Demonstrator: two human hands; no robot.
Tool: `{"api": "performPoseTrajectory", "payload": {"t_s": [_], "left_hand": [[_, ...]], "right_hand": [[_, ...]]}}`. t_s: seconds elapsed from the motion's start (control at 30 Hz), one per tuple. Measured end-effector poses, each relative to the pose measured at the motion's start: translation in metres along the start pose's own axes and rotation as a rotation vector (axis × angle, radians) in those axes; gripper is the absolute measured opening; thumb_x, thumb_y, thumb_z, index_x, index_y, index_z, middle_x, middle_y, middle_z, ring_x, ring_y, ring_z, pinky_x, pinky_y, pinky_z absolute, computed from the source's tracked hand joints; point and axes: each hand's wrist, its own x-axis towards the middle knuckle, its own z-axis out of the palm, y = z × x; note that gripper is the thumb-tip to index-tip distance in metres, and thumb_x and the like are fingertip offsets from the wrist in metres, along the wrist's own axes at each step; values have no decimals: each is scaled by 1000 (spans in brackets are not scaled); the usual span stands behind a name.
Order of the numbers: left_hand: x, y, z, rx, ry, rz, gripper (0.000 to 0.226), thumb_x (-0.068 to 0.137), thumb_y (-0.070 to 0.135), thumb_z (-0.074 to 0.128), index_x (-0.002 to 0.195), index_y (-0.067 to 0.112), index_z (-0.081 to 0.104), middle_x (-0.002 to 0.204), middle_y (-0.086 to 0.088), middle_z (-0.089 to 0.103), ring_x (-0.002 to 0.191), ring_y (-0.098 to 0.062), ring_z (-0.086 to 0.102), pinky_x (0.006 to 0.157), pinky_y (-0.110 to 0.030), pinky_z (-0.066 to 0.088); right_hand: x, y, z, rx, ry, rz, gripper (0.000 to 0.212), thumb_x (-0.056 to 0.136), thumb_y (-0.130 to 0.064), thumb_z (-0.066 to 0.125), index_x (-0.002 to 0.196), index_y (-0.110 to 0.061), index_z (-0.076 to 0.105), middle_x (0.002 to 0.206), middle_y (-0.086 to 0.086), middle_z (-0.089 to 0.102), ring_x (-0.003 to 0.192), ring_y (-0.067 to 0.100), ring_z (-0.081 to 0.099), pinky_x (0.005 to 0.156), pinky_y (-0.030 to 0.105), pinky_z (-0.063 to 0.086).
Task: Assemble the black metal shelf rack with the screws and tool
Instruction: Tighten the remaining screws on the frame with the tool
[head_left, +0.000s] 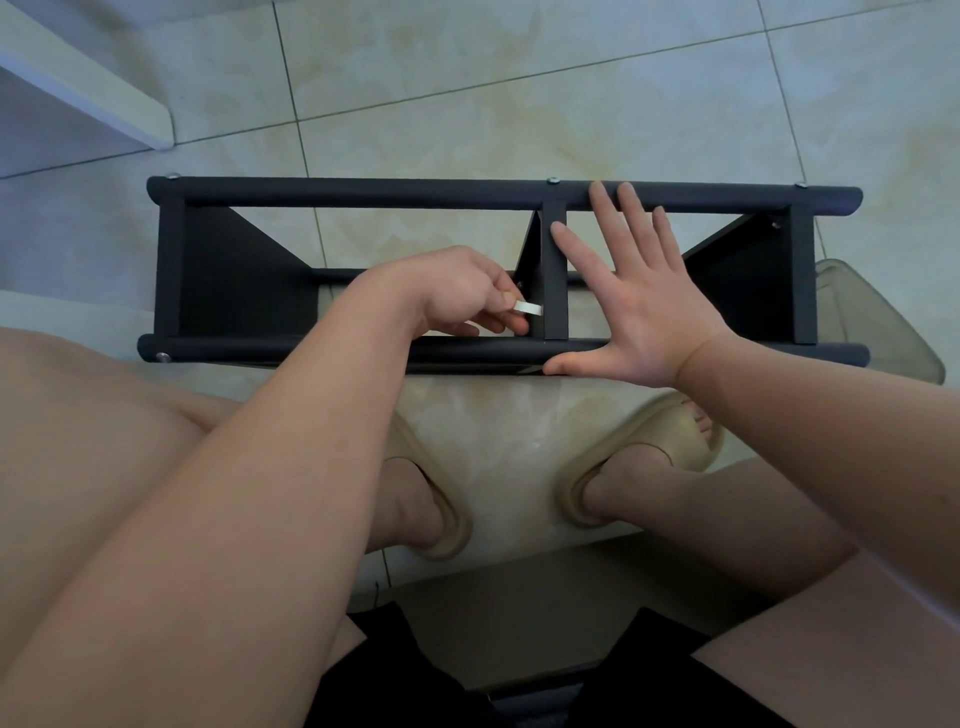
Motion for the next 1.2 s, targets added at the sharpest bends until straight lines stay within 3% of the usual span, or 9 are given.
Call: {"api": "performPoseTrajectory", "payload": {"t_s": [0.2,0.33,0.47,0.67,0.77,0.83,0.93,1.07,1.2], "left_hand": [[-2,-2,2,96,-11,7,20,103,13,52,88,20,63,91,8,75,97,-9,63,83,-30,44],[-2,-3,2,181,11,30,20,99,10,57,85,19,69,99,0,74,87,-12,59,76,-27,42],[-2,-5,4,216,4,38,21,95,9,62,79,21,67,82,2,63,82,-15,53,77,-27,40],[0,-3,4,260,56,22,21,93,13,65,76,26,70,83,5,69,83,-14,60,82,-30,46],[1,-1,2,291,117,26,21,92,12,62,77,23,72,81,7,75,76,-11,65,77,-28,53],[1,0,0,291,140,29,18,89,10,63,80,22,73,84,2,76,76,-12,66,75,-28,56],[-1,1,-2,311,150,35,17,82,12,68,79,28,73,91,-6,77,82,-19,67,85,-34,58],[0,2,-2,245,174,49,17,81,13,69,75,29,74,91,-5,74,84,-21,66,83,-34,59],[4,2,5,-34,158,63,10,87,15,69,80,22,72,86,0,67,80,-13,61,72,-27,53]], "right_hand": [[0,0,0,-5,-2,2,121,71,-94,37,164,-21,10,168,21,-7,155,44,-10,124,63,0],[0,-1,-1,-6,-6,4,121,71,-94,36,164,-21,9,169,21,-7,155,44,-10,124,62,-1],[0,-1,-1,-2,-5,5,121,71,-94,36,164,-21,10,169,21,-7,155,44,-10,124,61,-2],[0,-1,-1,-3,-2,6,121,71,-95,35,164,-21,11,169,21,-7,155,44,-9,124,61,-3],[0,-1,0,-1,0,7,121,71,-94,36,164,-21,11,168,21,-7,155,44,-9,124,62,-1],[0,-1,0,-2,0,6,121,71,-95,35,164,-21,11,168,21,-7,155,44,-9,124,62,-1],[0,-1,0,0,5,6,121,71,-95,35,164,-21,11,169,21,-7,155,44,-9,124,61,-1],[0,0,1,3,7,3,121,71,-95,36,164,-21,11,169,21,-7,155,44,-10,124,61,-2],[0,0,0,3,9,0,121,71,-94,36,164,-21,11,168,21,-6,155,44,-9,124,62,-1]]}}
